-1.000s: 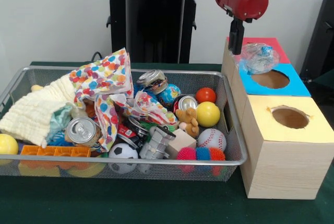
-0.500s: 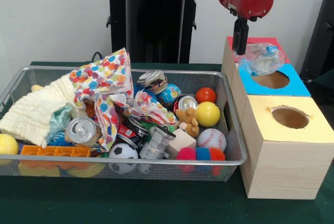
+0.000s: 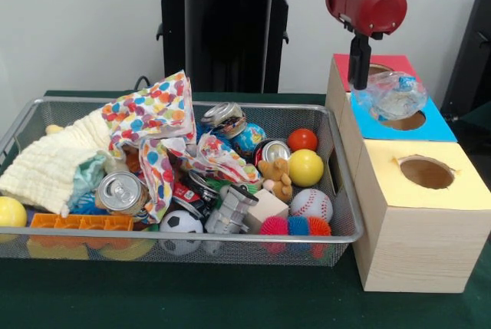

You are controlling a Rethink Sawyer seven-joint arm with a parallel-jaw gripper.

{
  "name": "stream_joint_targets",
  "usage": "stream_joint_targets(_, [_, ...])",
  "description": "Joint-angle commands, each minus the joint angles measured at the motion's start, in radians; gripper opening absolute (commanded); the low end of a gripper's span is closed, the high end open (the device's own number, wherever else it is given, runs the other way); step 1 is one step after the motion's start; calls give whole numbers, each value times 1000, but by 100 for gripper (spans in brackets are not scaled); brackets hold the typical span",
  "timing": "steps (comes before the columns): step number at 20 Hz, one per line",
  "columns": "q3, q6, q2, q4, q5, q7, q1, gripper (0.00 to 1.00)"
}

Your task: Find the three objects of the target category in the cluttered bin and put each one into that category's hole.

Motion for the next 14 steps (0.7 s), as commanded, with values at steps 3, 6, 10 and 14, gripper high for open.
stream_joint_targets(3, [185, -142, 47, 98, 86, 186, -64, 0])
stream_joint_targets(6, [210, -172, 47, 113, 91, 181, -75, 0])
stream_joint_targets(10, [200, -166, 52, 107, 76, 192, -66, 0])
stream_joint_targets(14, [196, -148, 45, 103, 64, 190, -67, 0])
